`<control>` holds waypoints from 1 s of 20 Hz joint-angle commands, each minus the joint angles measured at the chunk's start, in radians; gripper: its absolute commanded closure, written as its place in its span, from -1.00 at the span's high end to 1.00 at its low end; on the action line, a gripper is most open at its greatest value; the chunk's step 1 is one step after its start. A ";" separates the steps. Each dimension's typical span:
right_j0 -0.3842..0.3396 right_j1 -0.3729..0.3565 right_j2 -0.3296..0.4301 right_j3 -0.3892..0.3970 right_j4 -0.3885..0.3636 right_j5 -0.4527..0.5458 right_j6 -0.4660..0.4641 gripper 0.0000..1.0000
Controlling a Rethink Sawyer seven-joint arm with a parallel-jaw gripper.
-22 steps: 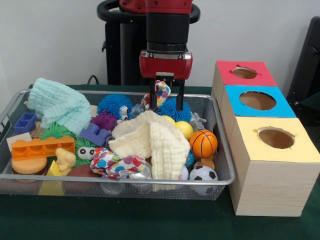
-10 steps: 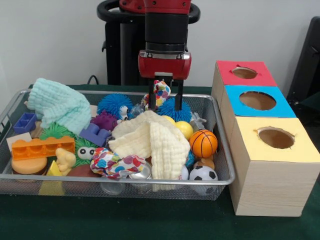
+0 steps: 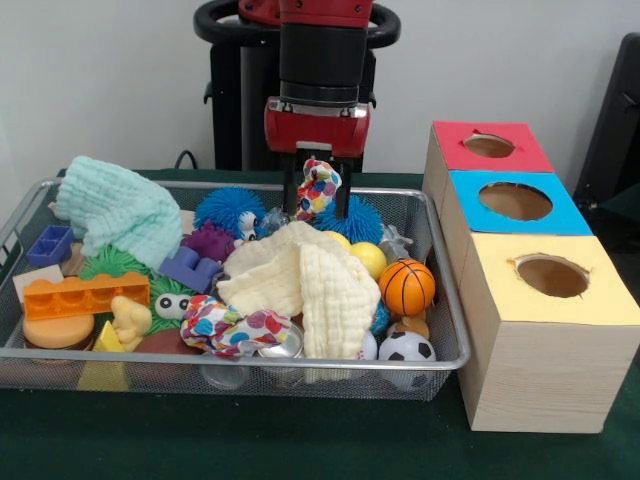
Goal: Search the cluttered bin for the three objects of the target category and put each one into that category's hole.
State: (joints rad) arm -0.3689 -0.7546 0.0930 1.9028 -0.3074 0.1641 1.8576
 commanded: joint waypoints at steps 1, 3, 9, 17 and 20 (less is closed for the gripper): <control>0.032 0.025 -0.106 -0.057 -0.046 0.152 0.050 1.00; 0.021 0.028 -0.107 -0.056 -0.037 0.171 0.041 1.00; -0.030 0.037 -0.097 -0.063 -0.014 0.240 0.013 1.00; -0.038 0.078 -0.107 -0.078 0.014 0.300 0.057 1.00; -0.071 0.077 -0.065 -0.051 0.051 0.300 0.066 1.00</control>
State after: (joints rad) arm -0.3962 -0.7199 -0.0251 1.8832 -0.3050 0.3579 1.8576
